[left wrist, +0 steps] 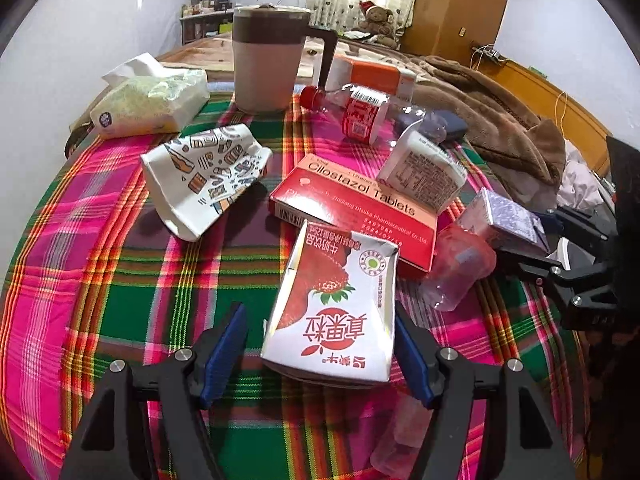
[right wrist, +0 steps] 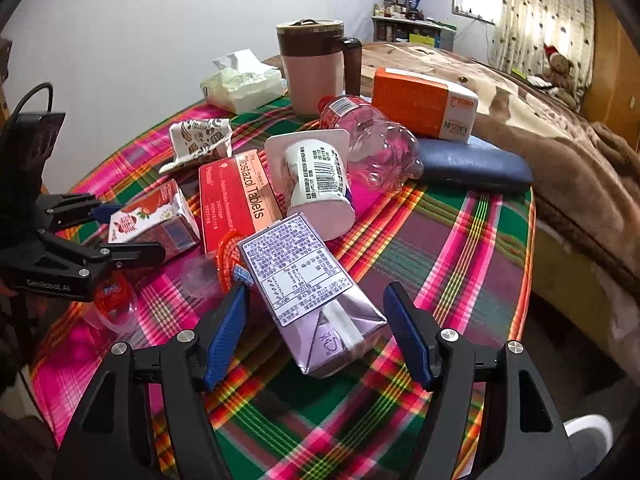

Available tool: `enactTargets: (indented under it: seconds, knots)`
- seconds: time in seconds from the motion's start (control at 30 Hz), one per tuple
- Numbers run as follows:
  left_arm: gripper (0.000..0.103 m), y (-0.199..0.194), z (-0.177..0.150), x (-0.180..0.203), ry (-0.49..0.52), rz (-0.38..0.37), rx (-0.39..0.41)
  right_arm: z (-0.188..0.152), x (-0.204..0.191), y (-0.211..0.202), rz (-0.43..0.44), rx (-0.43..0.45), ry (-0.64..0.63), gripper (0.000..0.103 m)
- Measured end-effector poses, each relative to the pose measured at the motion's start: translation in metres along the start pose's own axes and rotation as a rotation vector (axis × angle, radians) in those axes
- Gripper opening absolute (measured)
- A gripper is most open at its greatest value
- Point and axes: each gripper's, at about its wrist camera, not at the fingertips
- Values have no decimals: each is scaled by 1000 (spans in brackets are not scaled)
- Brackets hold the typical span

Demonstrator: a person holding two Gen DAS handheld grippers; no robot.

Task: Collect trash
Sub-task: 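Grasp the red-white juice carton with the left tool while the right tool grasps the purple carton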

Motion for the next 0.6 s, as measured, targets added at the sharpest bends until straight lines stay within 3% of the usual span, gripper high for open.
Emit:
enactTargets:
  seconds: [0.07,0.13,0.2,0.27,0.6]
  knots:
    - [59,-1,0,1,0,-4,-3,-2,2,-1,8,7,22,70]
    - [57,-1,-1,2,3,-6,-5,-3,2,-2,6,9,36,69]
    - [57,-1,-2,3,1,-6,-4,-5,1,-3,-5,12,40,53]
    - [57,-2,-3,4,-4,-5,4,-8,-1,-5,-28,19,39,44]
    - [57,-22,-11,15,12,21,48,-19,0,-22,-65,60,89,42]
Point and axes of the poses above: each gripper's, at about its wrist camera, not at the fingertips, and y roughly the way its jaws point, x to its right, z to its top, and after that the axes turned 11 degrees about -z, right-handed
